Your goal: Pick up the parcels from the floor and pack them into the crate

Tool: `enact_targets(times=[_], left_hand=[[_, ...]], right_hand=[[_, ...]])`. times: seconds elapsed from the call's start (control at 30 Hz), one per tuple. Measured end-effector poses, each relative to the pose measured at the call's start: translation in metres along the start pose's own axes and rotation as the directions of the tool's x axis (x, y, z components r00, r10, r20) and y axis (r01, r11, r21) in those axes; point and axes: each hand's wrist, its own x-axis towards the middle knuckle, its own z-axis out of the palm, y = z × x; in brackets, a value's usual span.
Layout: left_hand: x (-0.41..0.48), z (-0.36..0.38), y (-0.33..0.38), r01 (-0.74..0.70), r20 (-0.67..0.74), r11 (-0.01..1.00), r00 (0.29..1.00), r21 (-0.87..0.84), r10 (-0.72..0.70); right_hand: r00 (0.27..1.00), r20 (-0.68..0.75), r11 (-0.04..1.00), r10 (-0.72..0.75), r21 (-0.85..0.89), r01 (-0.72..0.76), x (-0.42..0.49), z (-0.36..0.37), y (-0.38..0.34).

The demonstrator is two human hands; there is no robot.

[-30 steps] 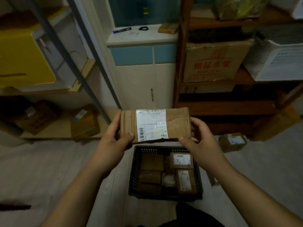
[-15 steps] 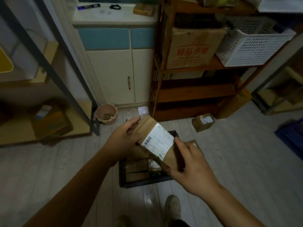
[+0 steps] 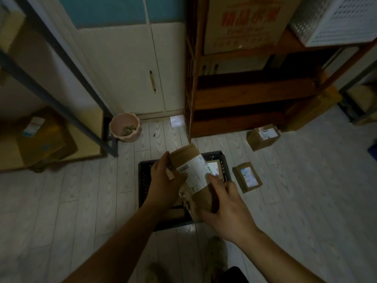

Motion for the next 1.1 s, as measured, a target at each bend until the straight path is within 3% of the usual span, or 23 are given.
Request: enact_targets(times=[0.13,0.27,0.37,0.53,0.7,0.83,1.0,1.1], left_hand=[[0.031,0.036,-0.076,0.079,0.193,0.976,0.980,-0.204,-0.039],[0.069,0.080,-0.173,0.199,0.301,0.952,0.945,-0.233,-0.123],[0.097,0.116,-0.252,0.236,0.323,0.940,0.934,-0.246,-0.150],[0.124,0.154,-0.354,0.152,0.309,0.962,0.948,-0.228,-0.076],[0.140,0.170,-0.416,0.046,0.275,0.991,0.962,-0.124,-0.010],[0.147,0.187,-0.428,-0.210,0.249,0.972,0.952,0.109,0.178],[0.147,0.183,-0.431,-0.174,0.313,0.944,0.946,0.281,0.081],[0.144,0.183,-0.429,-0.220,0.302,0.900,0.947,0.376,0.106]], right_hand=[[0.998,0.000,0.998,0.064,0.025,-0.064,0.043,0.066,0.044],[0.996,0.058,0.998,0.069,-0.008,-0.069,0.090,0.156,0.110],[0.990,0.134,0.998,0.047,-0.058,-0.039,0.126,0.220,0.165],[0.974,0.225,0.981,-0.029,-0.183,0.071,0.166,0.288,0.240],[0.936,0.328,0.922,-0.126,-0.310,0.232,0.183,0.310,0.275],[0.936,0.317,0.873,-0.155,-0.399,0.280,0.189,0.318,0.279],[0.930,0.355,0.854,-0.098,-0.449,0.262,0.184,0.316,0.267],[0.931,0.357,0.849,-0.071,-0.468,0.244,0.182,0.312,0.265]])
